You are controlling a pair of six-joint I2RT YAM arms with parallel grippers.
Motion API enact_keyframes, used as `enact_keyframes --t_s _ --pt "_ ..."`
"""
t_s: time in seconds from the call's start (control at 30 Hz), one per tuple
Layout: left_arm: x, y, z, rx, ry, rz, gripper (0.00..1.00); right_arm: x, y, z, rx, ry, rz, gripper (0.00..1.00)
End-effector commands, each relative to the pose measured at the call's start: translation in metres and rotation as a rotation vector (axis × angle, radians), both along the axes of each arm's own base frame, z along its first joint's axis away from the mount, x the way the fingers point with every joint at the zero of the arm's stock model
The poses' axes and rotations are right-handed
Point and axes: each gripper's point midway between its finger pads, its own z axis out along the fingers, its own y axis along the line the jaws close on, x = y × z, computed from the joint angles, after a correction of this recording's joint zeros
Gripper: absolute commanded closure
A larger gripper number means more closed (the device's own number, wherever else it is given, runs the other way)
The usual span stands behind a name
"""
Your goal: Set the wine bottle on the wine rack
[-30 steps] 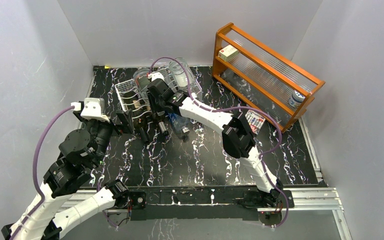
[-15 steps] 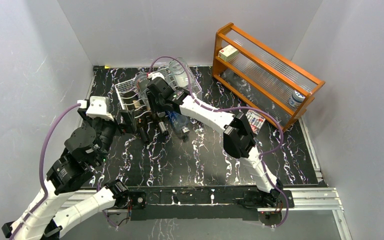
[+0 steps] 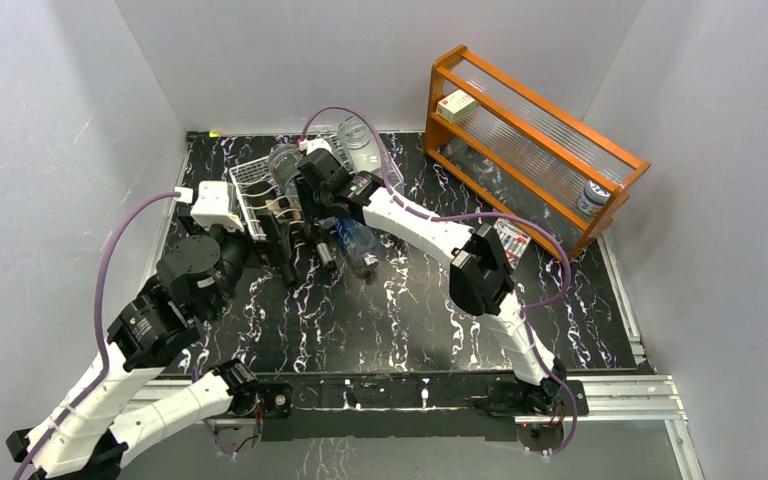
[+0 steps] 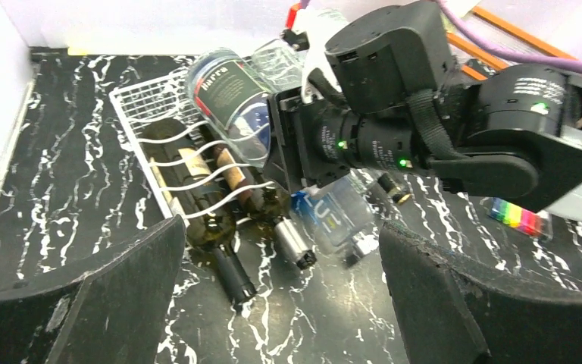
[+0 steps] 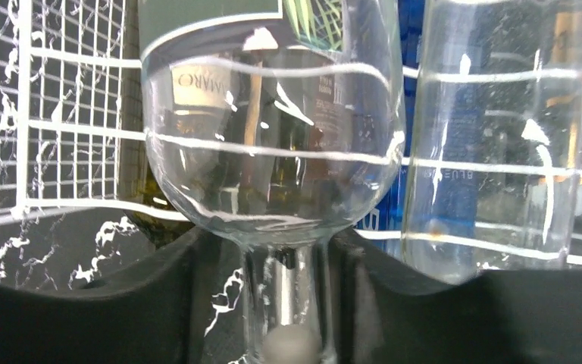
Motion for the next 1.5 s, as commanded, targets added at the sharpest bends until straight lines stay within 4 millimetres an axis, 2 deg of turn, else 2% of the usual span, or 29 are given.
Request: enact_keyframes --t_s 0.0,0.07,0.1,0.2,0.37,0.6,0.67,0.83,0.97,1.13,1.3,1.37,1.47 --pt "-0.008 -0.011 0.002 -0.084 0.008 -0.068 0.02 0.027 0.016 0.086 0.26 -0.179 -0.05 0.54" --pt "-0.011 -0.015 0.003 -0.094 0.008 -0.099 0.02 0.025 0.015 0.084 0.279 -0.173 -0.056 0.62" --pt "-0.013 -0.017 0.004 -0.1 0.007 -0.117 0.02 0.023 0.015 0.076 0.284 -0.158 -0.063 0.65" --pt "-0.015 -0.023 0.003 -0.065 0.018 -0.163 0.02 0.022 0.012 0.075 0.343 -0.17 -0.086 0.71" --pt "-0.012 -0.02 -0.001 -0.012 0.063 -0.136 0.02 0.024 0.01 0.084 0.426 -0.224 -0.113 0.75" --pt "-0.007 -0.012 -0.004 0.004 0.07 -0.073 0.02 0.029 0.014 0.077 0.424 -0.222 -0.121 0.74" --pt "-0.007 -0.009 -0.003 0.004 0.068 -0.063 0.02 0.03 0.016 0.075 0.424 -0.217 -0.124 0.69" --pt "-0.009 0.0 0.004 0.001 0.048 -0.032 0.02 0.027 0.017 0.08 0.438 -0.206 -0.114 0.38" --pt "-0.014 0.006 0.01 -0.016 0.023 -0.033 0.02 0.022 0.012 0.095 0.458 -0.22 -0.101 0.19" --pt "-0.015 0.005 0.014 -0.012 0.014 -0.049 0.02 0.021 0.0 0.109 0.432 -0.24 -0.117 0.08" --pt "-0.018 0.004 0.019 -0.021 0.003 -0.069 0.02 0.01 -0.019 0.132 0.433 -0.277 -0.117 0.06" --pt "-0.02 0.006 0.022 -0.026 -0.006 -0.071 0.02 0.002 -0.033 0.143 0.431 -0.297 -0.113 0.06" --pt "-0.022 0.011 0.027 -0.026 -0.02 -0.062 0.02 -0.017 -0.065 0.154 0.4 -0.324 -0.11 0.06"
